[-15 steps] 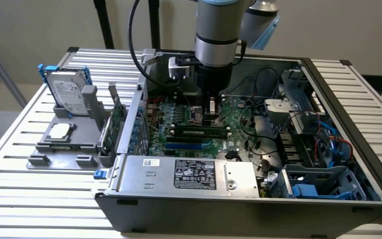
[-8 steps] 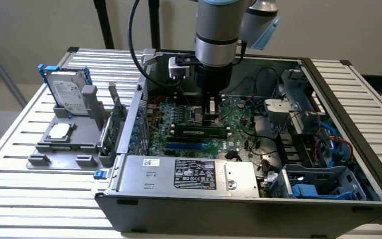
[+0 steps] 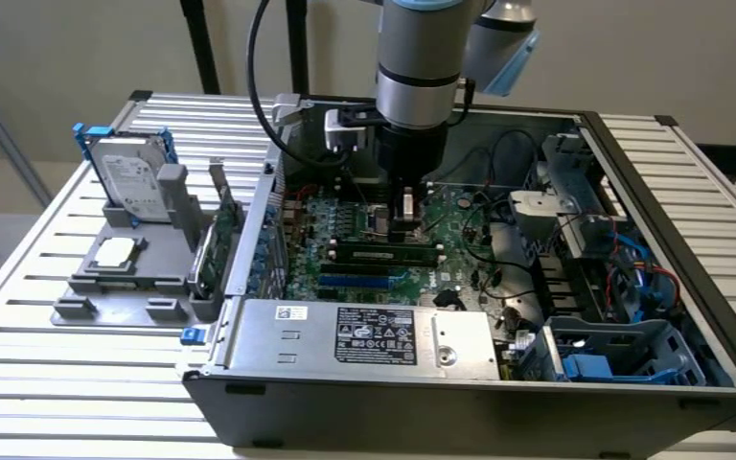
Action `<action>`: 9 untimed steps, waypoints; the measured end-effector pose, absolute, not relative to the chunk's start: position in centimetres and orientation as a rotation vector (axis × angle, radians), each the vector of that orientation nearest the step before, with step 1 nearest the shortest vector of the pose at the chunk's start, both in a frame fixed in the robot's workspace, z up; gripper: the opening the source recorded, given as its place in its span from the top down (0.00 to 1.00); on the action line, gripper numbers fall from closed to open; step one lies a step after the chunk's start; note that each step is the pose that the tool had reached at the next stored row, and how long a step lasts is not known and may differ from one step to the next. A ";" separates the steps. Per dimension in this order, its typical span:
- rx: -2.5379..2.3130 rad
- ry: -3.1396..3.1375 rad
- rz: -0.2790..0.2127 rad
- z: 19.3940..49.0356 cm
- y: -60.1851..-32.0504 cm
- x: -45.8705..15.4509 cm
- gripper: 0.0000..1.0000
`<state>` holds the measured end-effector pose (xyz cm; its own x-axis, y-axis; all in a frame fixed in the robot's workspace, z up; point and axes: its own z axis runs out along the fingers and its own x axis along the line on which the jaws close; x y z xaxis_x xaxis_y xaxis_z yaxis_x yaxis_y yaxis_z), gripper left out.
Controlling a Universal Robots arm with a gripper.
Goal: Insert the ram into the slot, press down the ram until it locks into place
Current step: 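Press down the ram until it locks into place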
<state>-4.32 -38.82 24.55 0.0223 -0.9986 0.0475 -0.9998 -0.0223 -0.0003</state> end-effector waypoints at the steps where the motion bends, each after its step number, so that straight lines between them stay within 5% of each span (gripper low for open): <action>1: 2.219 -2.169 0.045 24.5 -38.8 -4.3 0.89; 9: 2.212 -2.162 0.028 23.7 -38.8 -4.3 0.89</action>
